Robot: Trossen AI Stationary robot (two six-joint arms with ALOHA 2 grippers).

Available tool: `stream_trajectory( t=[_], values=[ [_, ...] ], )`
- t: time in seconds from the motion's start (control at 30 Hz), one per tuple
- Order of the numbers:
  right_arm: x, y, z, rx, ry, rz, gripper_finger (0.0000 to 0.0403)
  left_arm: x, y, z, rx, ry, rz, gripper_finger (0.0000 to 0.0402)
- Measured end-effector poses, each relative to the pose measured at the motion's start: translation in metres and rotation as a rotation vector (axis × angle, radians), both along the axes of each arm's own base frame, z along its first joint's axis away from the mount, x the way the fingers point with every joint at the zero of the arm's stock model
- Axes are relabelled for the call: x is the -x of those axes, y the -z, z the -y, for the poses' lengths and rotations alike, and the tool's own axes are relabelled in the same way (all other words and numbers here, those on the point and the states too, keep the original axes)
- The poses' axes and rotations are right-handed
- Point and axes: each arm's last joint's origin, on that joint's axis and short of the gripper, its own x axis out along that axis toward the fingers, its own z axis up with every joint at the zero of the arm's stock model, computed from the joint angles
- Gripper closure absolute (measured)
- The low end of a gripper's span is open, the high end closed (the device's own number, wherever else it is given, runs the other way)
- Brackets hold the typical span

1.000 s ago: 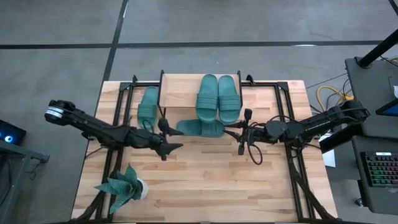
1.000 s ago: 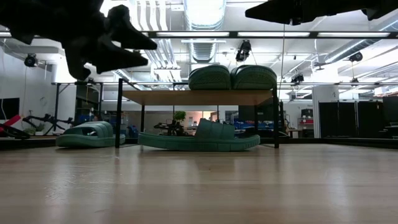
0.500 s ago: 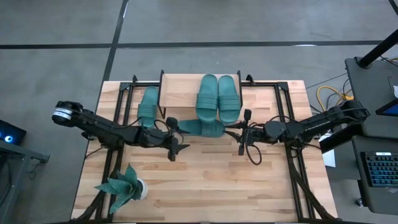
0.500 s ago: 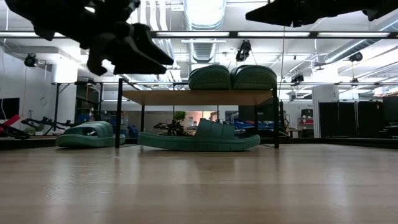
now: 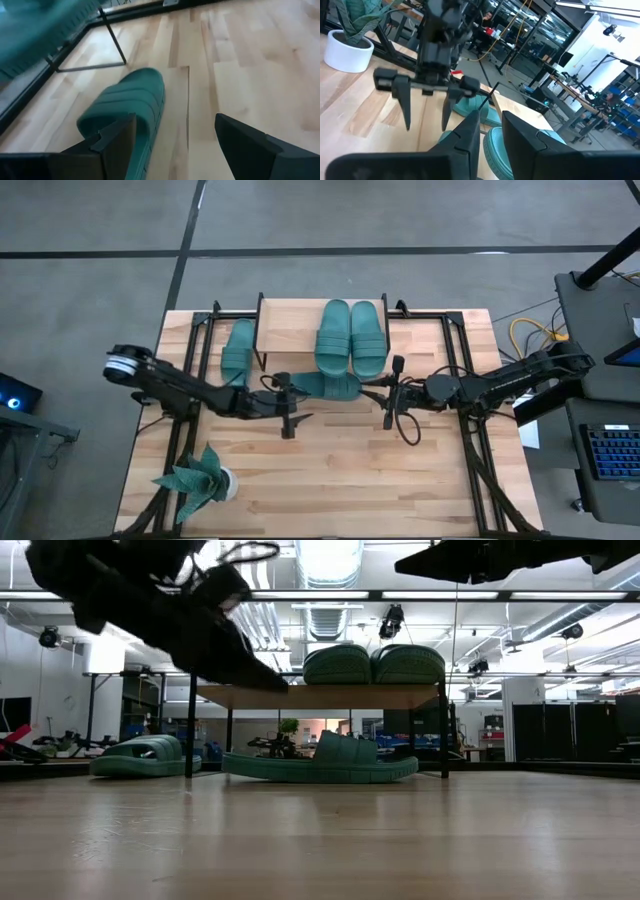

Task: Pick and place slides into the shelf
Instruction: Put the right green slide on the shelf

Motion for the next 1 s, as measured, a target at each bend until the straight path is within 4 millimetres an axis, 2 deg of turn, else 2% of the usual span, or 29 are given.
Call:
stream_trajectory(
  t=[0.23, 0.47, 0.77, 1.0],
  values=[
    [0.0, 0.0, 0.0, 0.006, 0.0, -0.002, 0.0333, -0.013, 0.02, -0.014, 0.02, -0.066, 0.015, 0.0146],
    [0.0, 0.0, 0.0, 0.007, 0.0, -0.003, 0.0324, -0.017, 0.034, -0.029, 0.049, -0.133, -0.004, 0.0146],
    [0.0, 0.0, 0.0, 0.006, 0.0, -0.004, 0.0333, -0.031, 0.05, -0.035, 0.106, -0.067, 0.057, 0.0146],
    [0.0, 0.0, 0.0, 0.004, 0.0, -0.005, 0.033, -0.045, 0.06, -0.041, 0.126, -0.046, 0.034, 0.0146]
  ],
)
